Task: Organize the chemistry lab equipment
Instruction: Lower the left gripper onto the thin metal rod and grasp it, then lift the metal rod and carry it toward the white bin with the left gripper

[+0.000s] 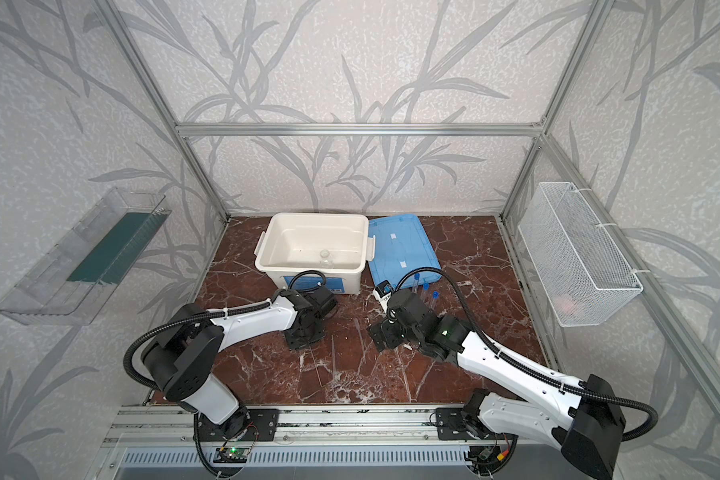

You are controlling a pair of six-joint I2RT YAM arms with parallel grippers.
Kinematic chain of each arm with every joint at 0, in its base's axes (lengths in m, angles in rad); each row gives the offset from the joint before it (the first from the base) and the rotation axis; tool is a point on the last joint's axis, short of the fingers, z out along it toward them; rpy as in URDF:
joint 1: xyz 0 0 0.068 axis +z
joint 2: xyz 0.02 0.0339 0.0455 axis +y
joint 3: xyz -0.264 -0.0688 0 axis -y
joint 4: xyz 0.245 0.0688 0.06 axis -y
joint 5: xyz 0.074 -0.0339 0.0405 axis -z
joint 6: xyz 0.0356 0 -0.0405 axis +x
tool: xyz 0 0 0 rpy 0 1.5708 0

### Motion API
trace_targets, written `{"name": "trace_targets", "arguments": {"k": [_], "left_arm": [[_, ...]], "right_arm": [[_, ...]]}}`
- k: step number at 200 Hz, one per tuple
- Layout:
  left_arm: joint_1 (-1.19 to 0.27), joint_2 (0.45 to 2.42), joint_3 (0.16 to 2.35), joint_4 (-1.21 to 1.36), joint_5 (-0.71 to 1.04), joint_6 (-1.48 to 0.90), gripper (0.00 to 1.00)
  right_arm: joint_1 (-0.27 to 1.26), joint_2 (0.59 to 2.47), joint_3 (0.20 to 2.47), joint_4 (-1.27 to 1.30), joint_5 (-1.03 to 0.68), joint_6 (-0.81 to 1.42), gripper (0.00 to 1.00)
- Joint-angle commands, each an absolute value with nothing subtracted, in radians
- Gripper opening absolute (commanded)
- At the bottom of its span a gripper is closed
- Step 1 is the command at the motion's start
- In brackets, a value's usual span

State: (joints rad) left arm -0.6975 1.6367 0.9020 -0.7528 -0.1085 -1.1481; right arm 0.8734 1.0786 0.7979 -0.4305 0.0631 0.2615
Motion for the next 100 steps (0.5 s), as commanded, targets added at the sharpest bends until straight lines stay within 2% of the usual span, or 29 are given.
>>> {"name": "trace_targets", "arguments": {"k": [1,21,48,71,100], "left_arm": [[-0.717,1.632,0.847,-0.766,-0.121,-1.178,0.36],[-0.739,1.611,0.826,-0.741,-0.067,-1.212,0.35],[-0.749,1.613,0.795,-0.675,0.014,-1.247,0.25],[-0.752,1.612,0.783,-0.679,0.019,-1.265,0.23],[-0.752,1.608,0.762,-0.687,0.008,-1.272,0.1]], "right_arm": [[0.879,1.084,0.799,-0.419,0.069,0.261,0.97],[0.879,1.089,0.799,-0.413,0.066,0.262,0.97],[0.879,1.095,0.805,-0.412,0.06,0.263,0.97],[0.879,1.09,0.807,-0.413,0.061,0.264,0.97],[0.878,1.082,0.794,-0.412,0.066,0.271,0.97]]}}
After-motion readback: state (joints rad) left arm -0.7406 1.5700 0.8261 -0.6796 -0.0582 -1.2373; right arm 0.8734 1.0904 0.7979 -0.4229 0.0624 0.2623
